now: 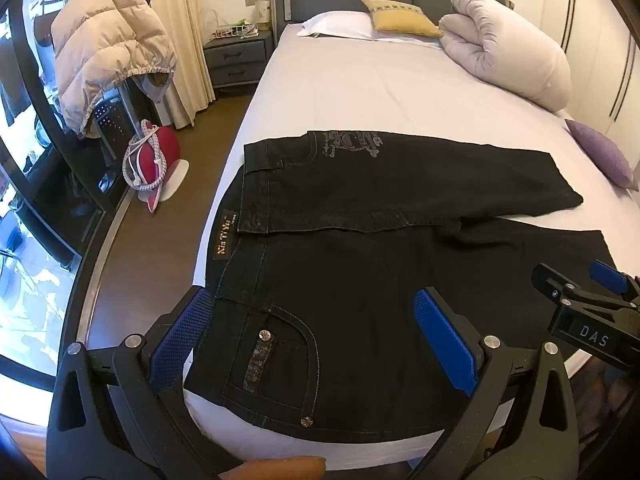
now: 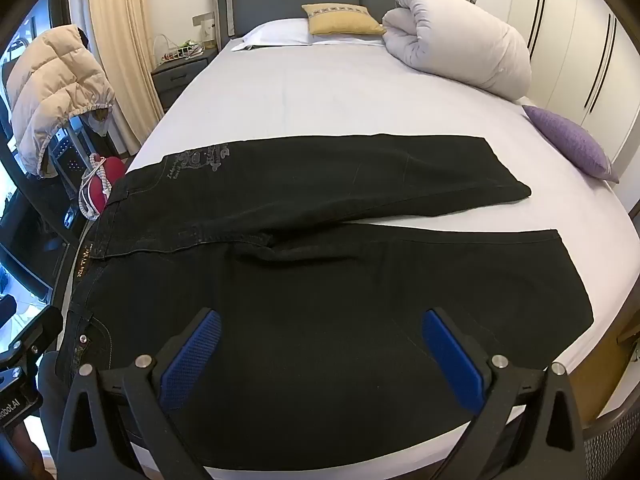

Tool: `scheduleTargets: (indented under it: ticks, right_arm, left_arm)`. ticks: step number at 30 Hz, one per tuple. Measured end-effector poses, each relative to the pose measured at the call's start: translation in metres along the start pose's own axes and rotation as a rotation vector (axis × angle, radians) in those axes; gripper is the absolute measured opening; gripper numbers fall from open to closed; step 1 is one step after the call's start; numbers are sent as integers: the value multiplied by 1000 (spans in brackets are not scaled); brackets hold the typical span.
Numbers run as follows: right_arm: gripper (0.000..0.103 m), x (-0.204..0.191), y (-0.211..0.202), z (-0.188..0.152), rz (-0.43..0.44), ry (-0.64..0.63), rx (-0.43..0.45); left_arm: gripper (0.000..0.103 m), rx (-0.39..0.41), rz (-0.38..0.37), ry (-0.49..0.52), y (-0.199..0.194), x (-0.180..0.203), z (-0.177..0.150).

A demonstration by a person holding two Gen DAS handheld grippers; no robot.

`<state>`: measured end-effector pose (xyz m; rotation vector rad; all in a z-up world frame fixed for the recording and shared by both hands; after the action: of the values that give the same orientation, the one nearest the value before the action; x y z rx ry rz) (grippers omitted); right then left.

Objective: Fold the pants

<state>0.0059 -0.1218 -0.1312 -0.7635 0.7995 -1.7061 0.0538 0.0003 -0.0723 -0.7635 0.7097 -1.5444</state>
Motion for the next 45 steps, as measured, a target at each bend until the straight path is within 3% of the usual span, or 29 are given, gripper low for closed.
scheduleTargets:
  ticks: [45]
  right_arm:
    - [103, -1, 3, -4, 3, 3, 0]
  left_arm:
    - [103, -17, 22, -14, 13, -8, -7]
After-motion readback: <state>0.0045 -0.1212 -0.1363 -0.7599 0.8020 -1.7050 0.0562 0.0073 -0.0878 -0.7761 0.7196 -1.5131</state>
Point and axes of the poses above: each gripper's, at about its wrist camera, not at the fingertips, and y roughly the way its jaws point, x to its right, z to its top, the point moved 9 cm from there along y, roughly the way its jaws point, and after that the axes turned 6 degrees about -z, right-handed, at the moved point
